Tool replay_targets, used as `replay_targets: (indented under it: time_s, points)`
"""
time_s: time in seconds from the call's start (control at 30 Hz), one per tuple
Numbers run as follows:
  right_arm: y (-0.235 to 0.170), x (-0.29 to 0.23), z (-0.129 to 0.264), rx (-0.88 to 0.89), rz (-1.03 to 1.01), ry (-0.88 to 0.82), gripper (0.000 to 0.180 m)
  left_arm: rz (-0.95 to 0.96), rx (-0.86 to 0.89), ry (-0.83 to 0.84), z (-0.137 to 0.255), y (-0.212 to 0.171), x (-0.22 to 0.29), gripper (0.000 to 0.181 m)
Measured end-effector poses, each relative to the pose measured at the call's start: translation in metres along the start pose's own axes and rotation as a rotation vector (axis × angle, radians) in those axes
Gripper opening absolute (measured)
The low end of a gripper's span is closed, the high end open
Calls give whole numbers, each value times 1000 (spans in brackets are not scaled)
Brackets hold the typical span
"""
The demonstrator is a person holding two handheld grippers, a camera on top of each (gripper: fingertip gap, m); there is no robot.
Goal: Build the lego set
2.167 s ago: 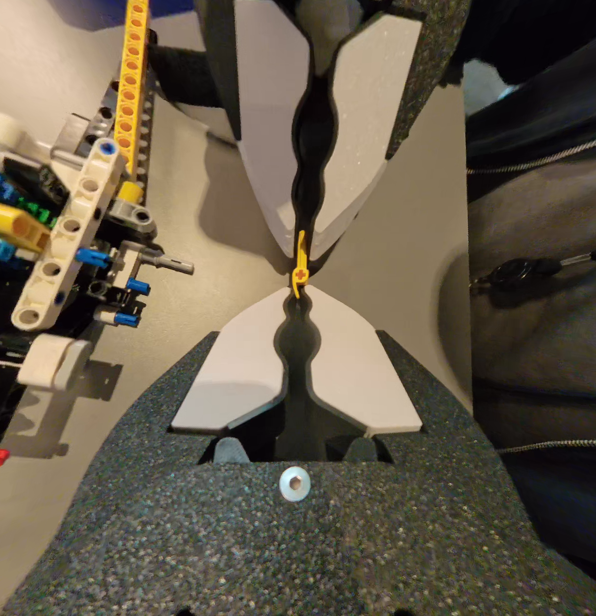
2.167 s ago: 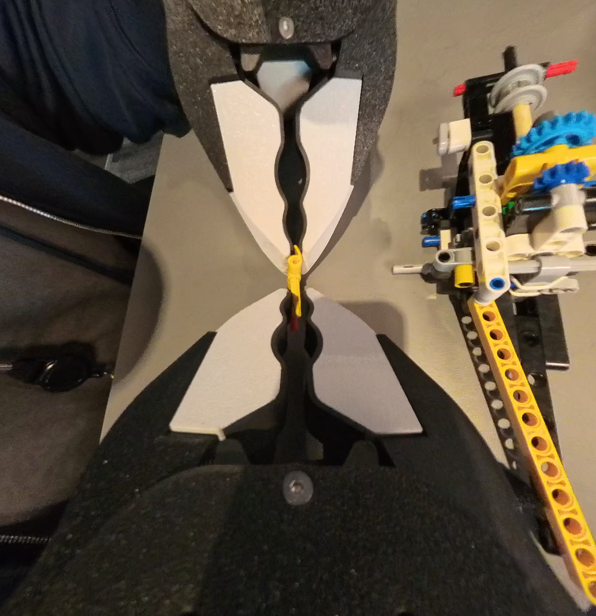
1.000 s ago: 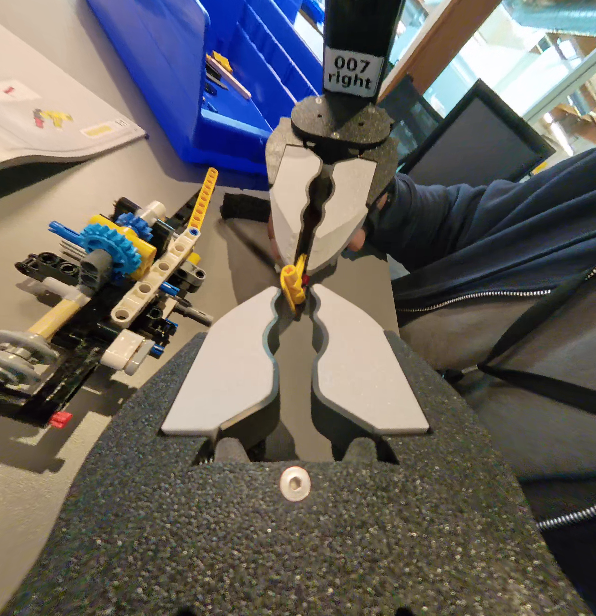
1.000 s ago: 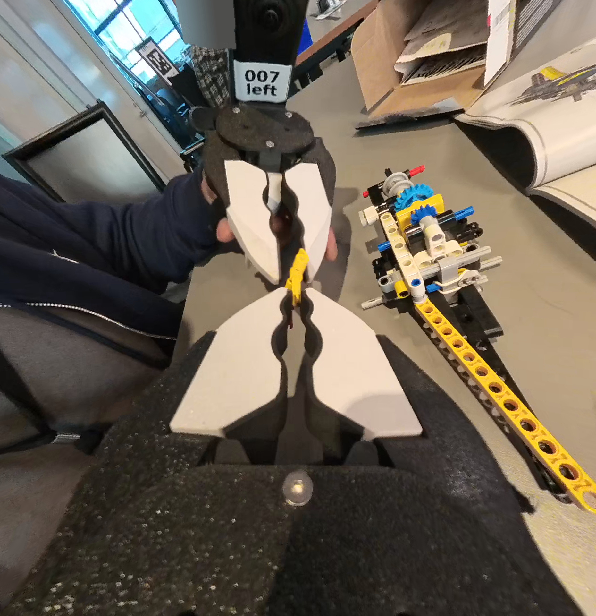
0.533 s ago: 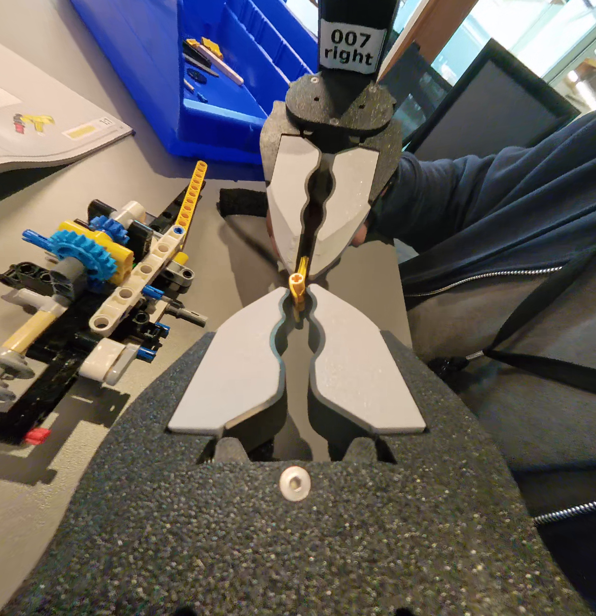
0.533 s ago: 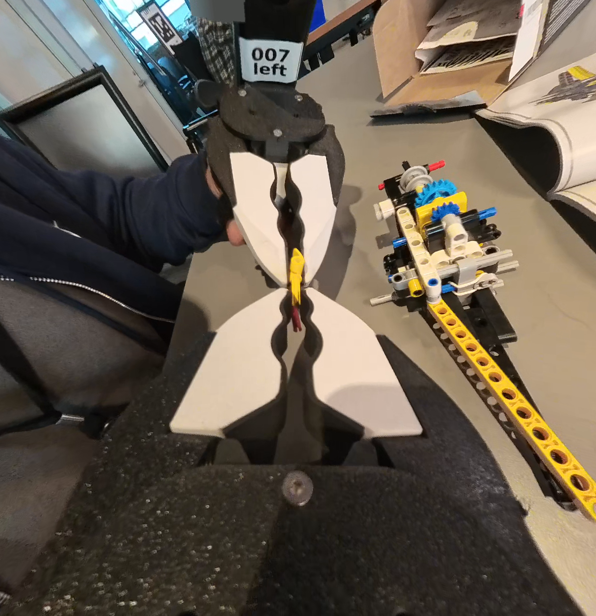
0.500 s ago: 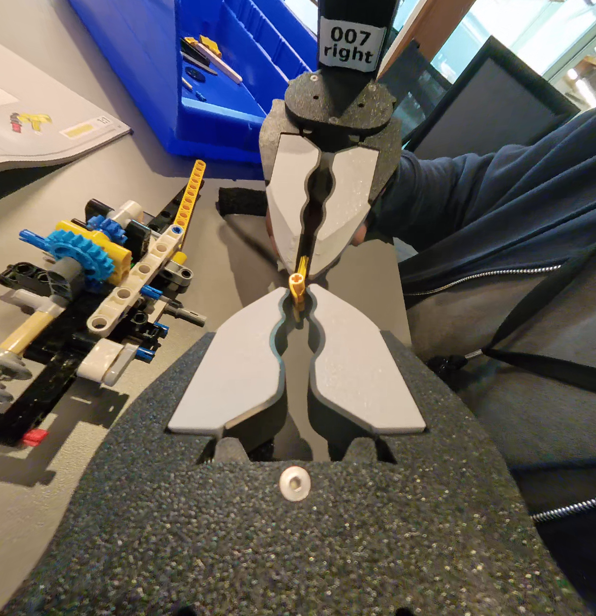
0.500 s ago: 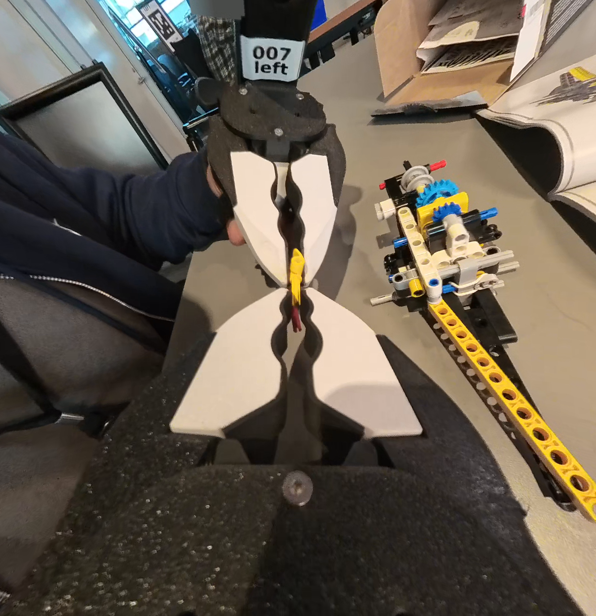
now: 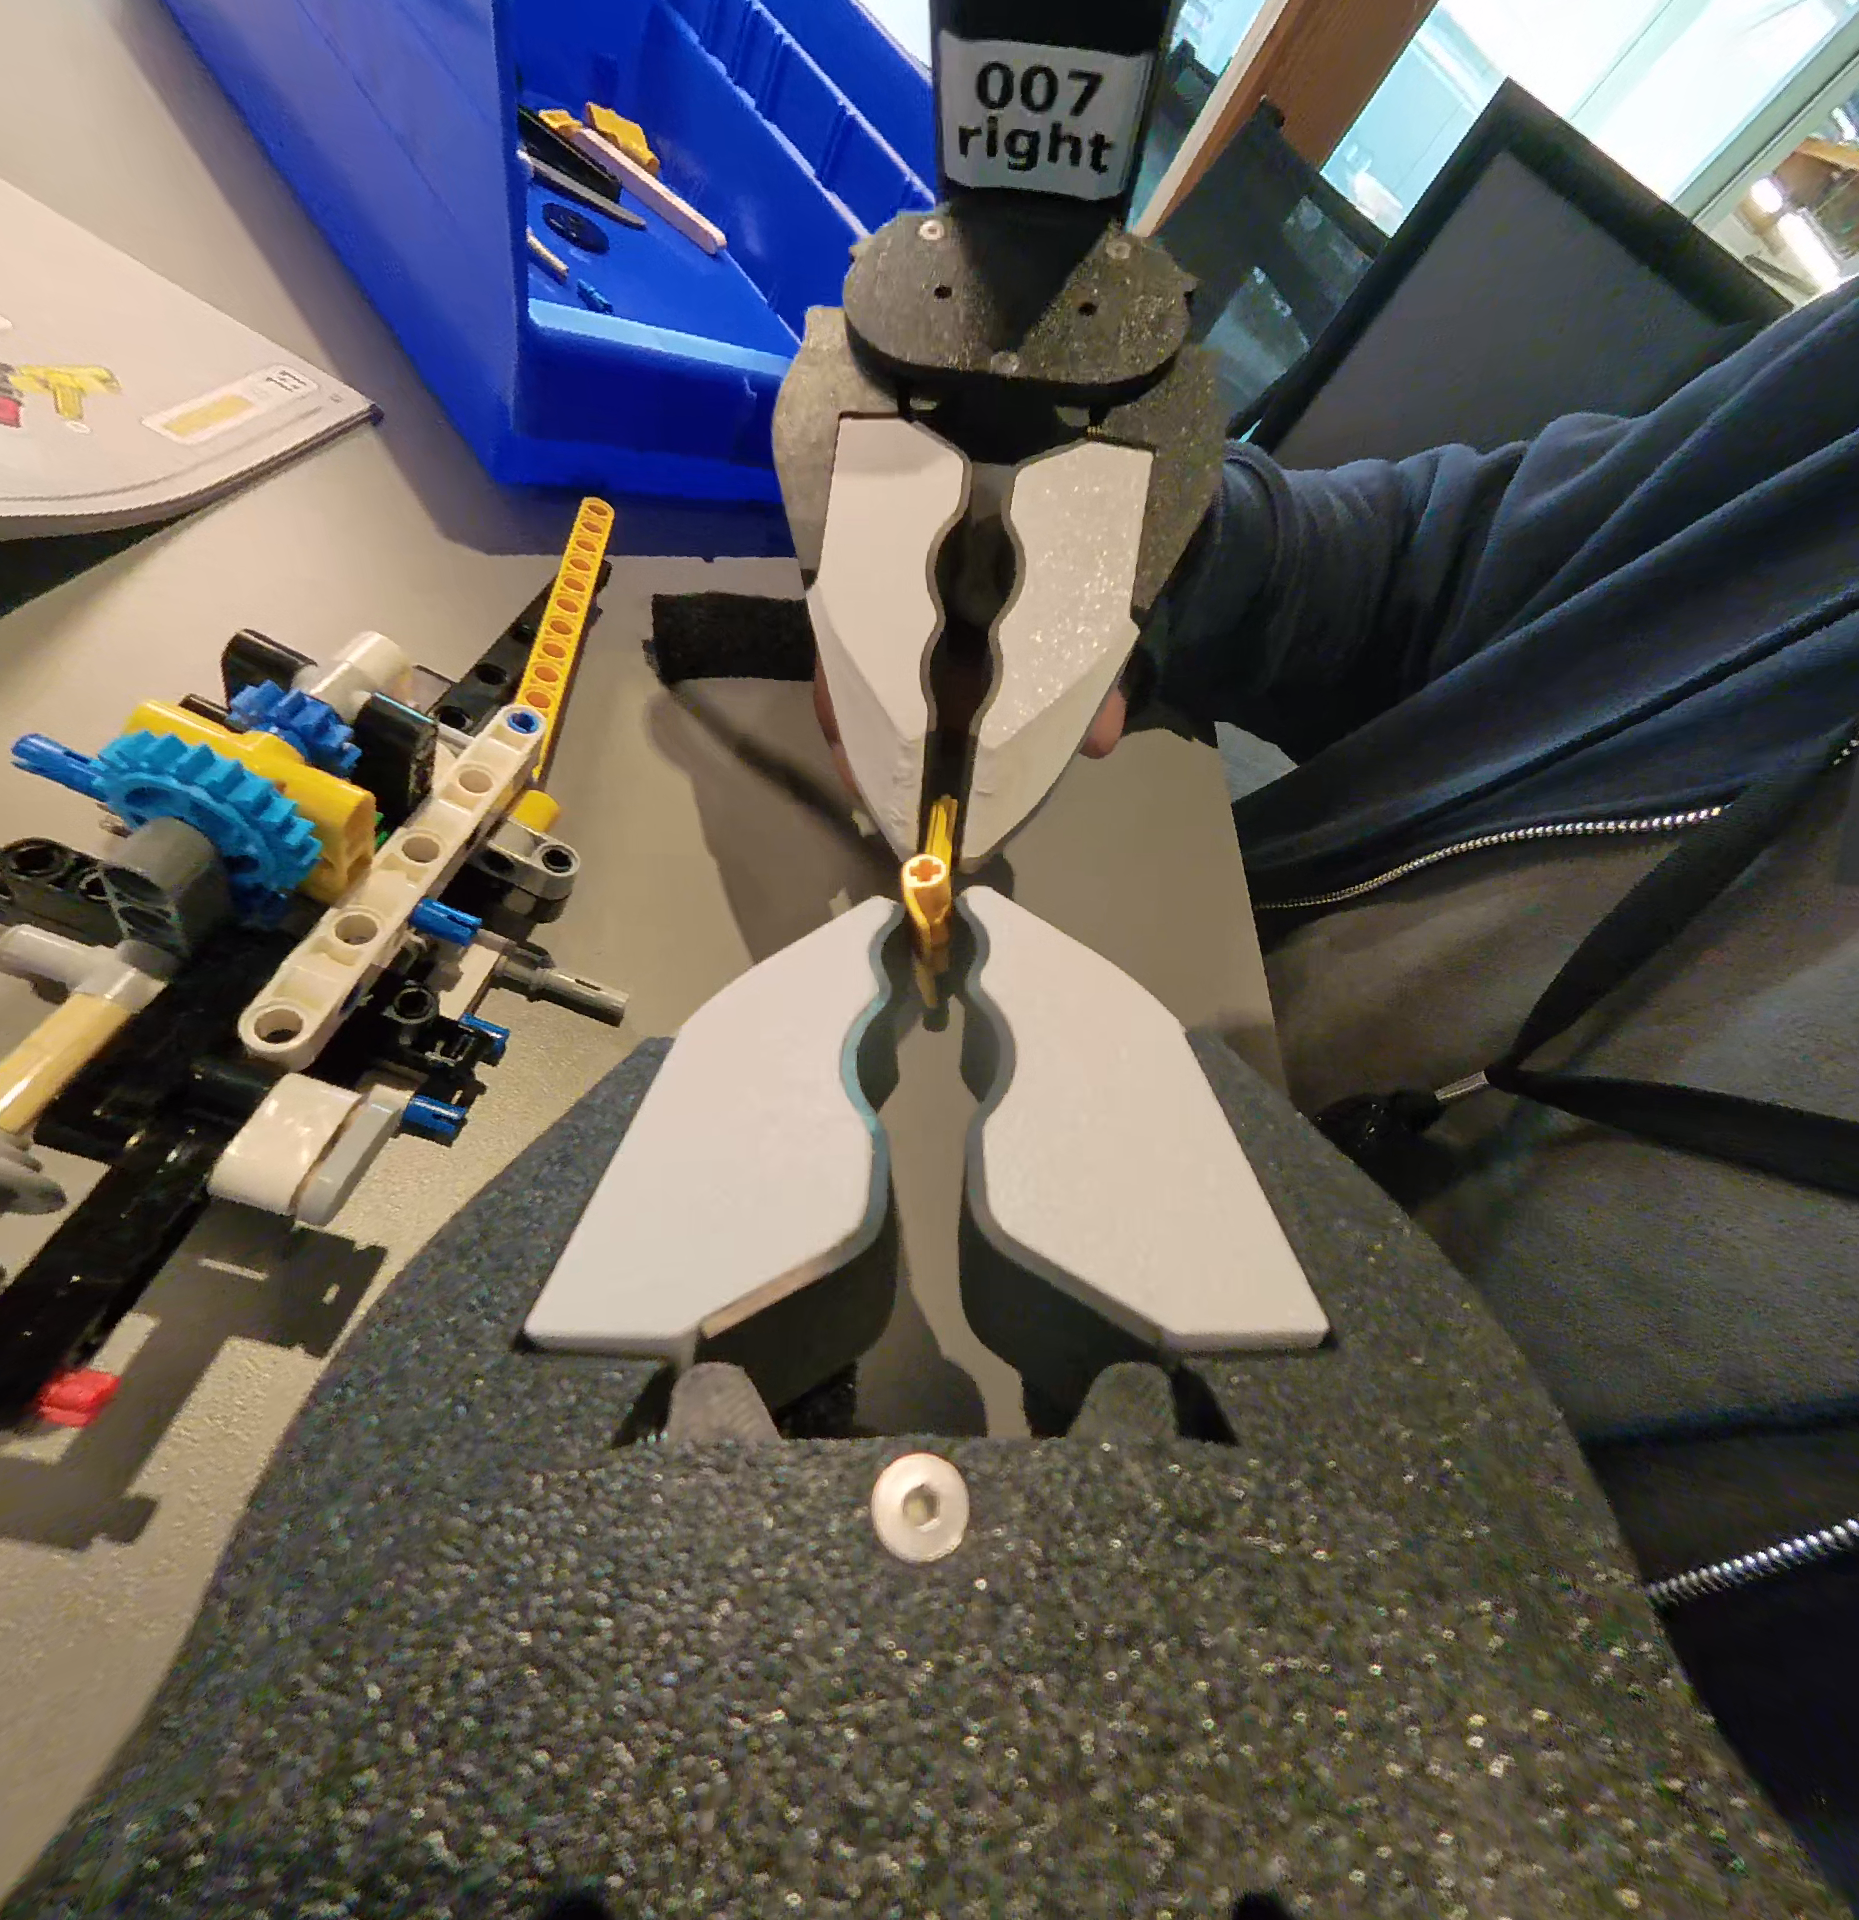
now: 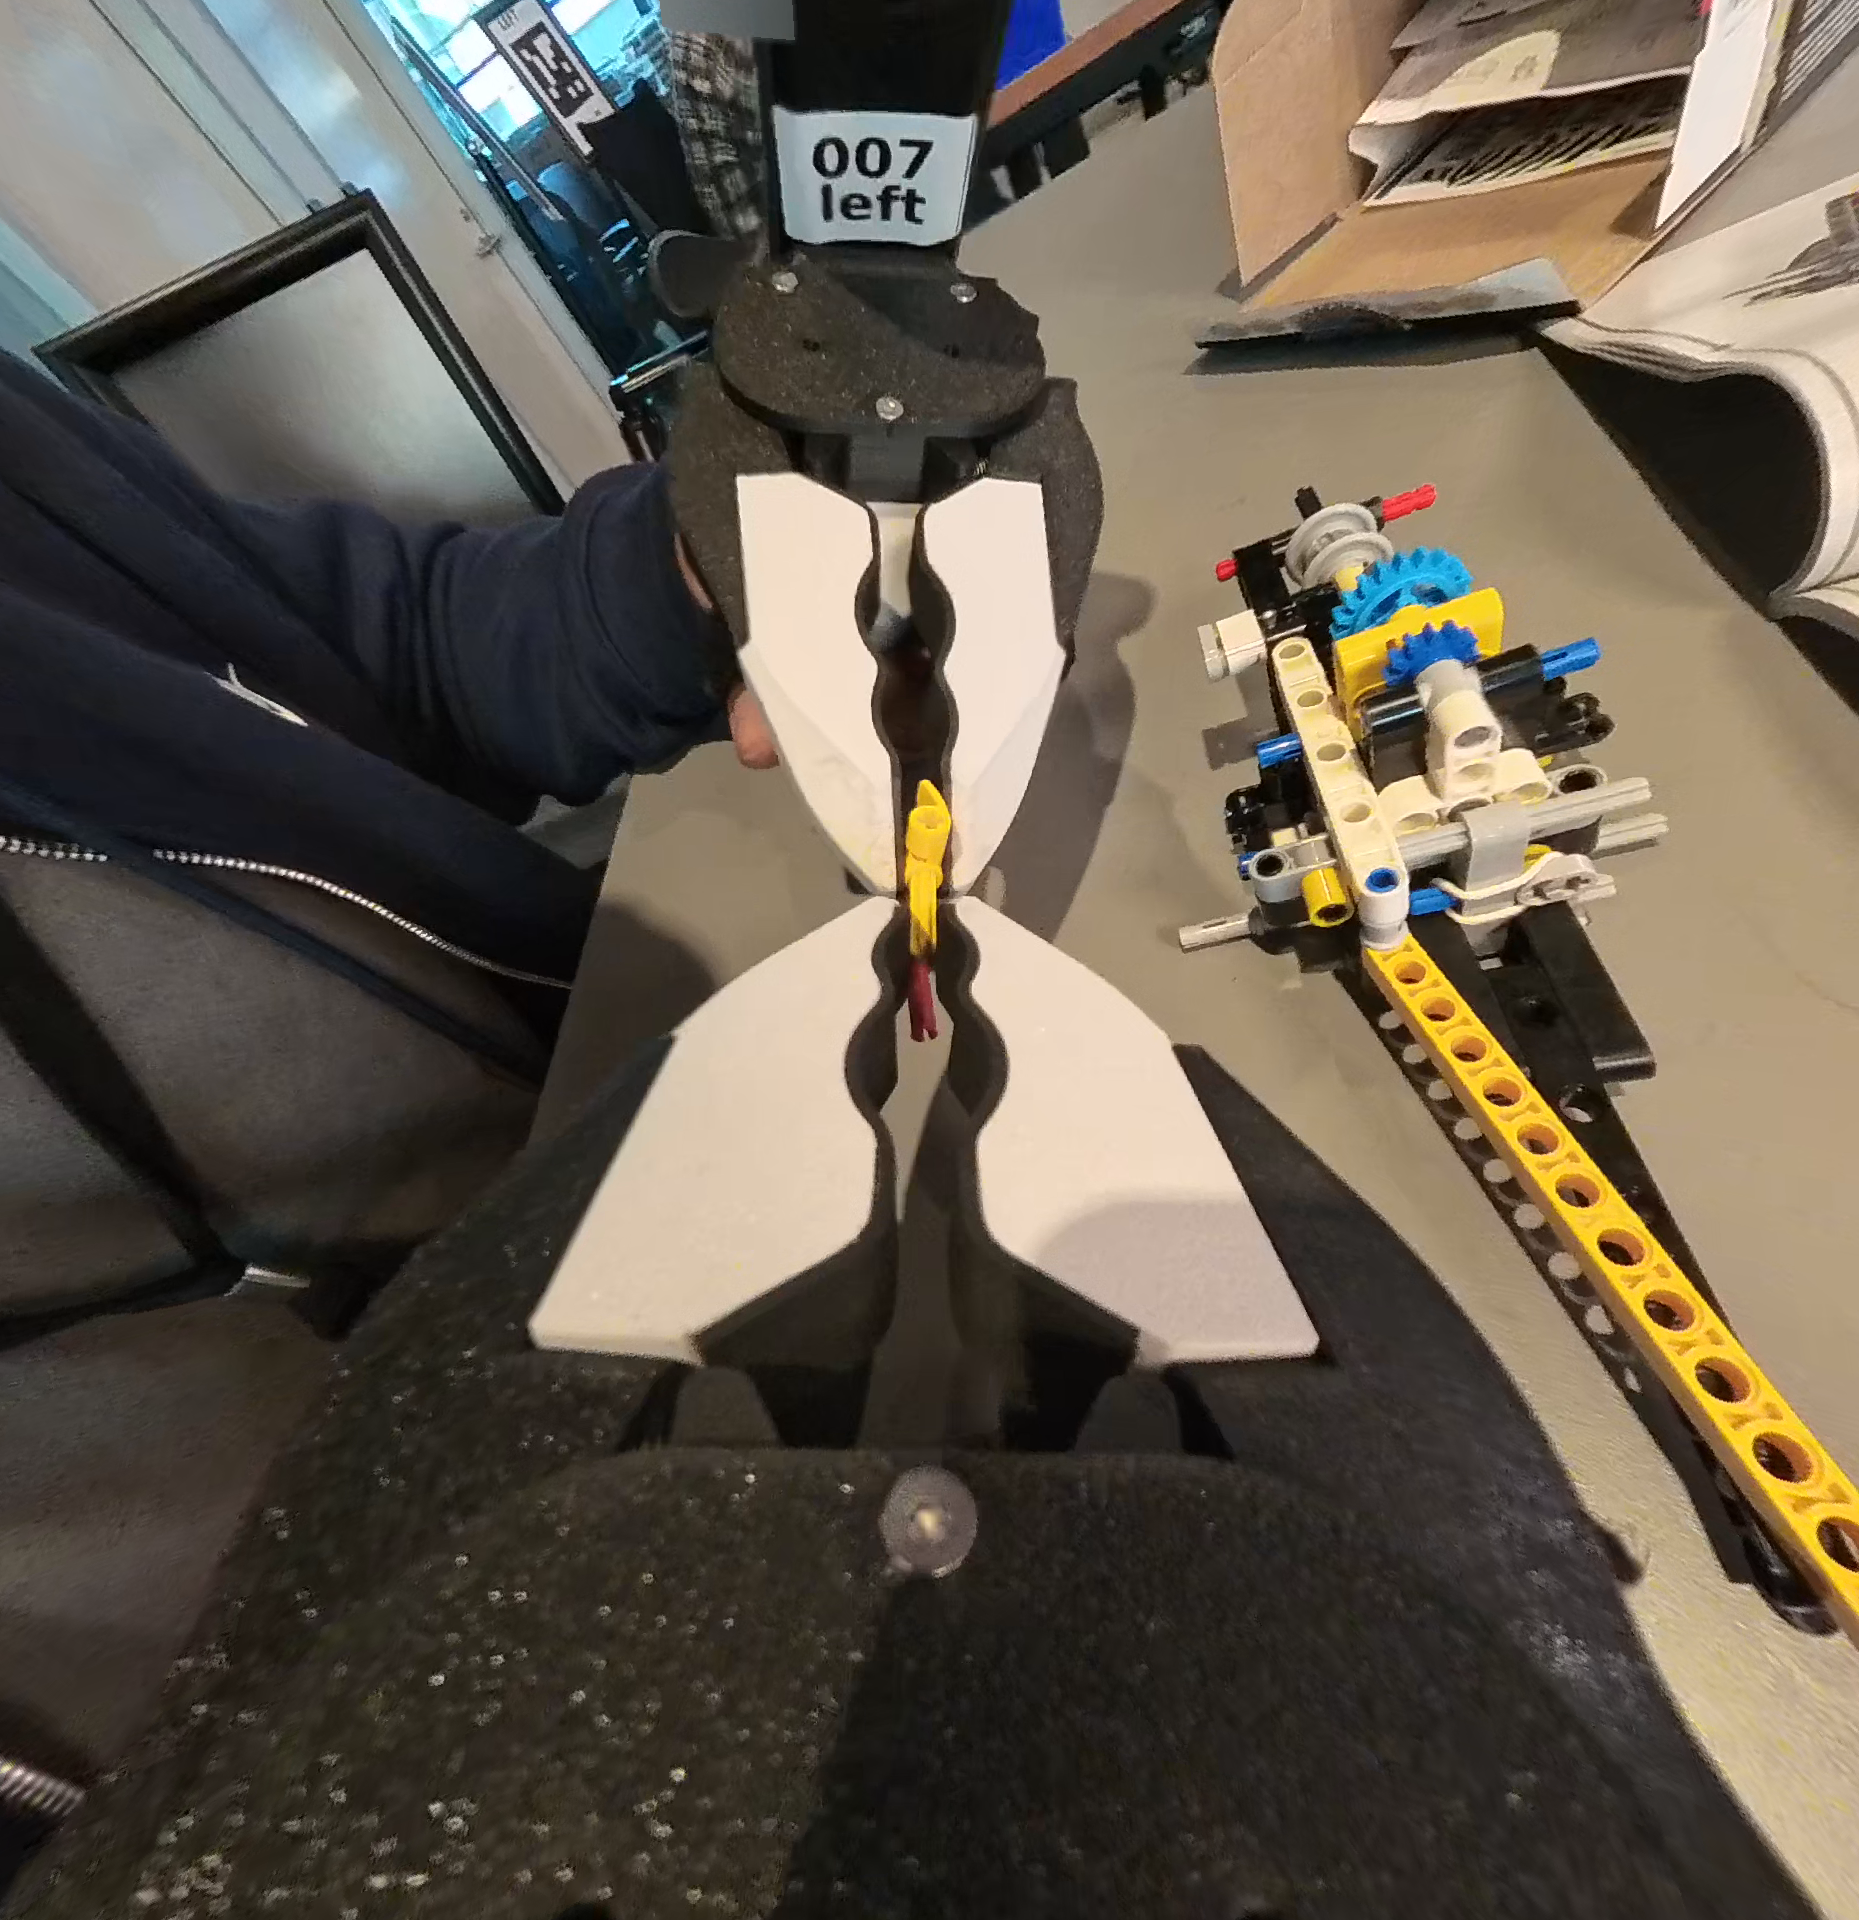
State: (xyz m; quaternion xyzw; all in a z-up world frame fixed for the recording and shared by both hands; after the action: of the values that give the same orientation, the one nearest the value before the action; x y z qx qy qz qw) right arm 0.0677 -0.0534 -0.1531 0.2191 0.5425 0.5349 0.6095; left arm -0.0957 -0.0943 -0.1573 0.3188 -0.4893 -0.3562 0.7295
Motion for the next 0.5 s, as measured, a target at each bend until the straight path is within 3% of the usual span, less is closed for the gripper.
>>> replay_targets:
  time_s: [0.5]
  points:
    - [-1, -4, -7, -16, 39, 7, 4, 25, 124, -63, 1, 6, 2, 6]
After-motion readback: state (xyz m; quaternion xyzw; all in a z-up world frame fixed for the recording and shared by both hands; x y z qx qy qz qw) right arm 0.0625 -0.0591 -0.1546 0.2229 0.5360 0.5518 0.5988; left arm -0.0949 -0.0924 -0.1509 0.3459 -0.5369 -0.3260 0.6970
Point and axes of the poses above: each gripper's, where its closed fingertips meet, z back along the fingers, y out of its top, x = y × z across the jaws, the point moved 9 cm from there along z, back along the fingers
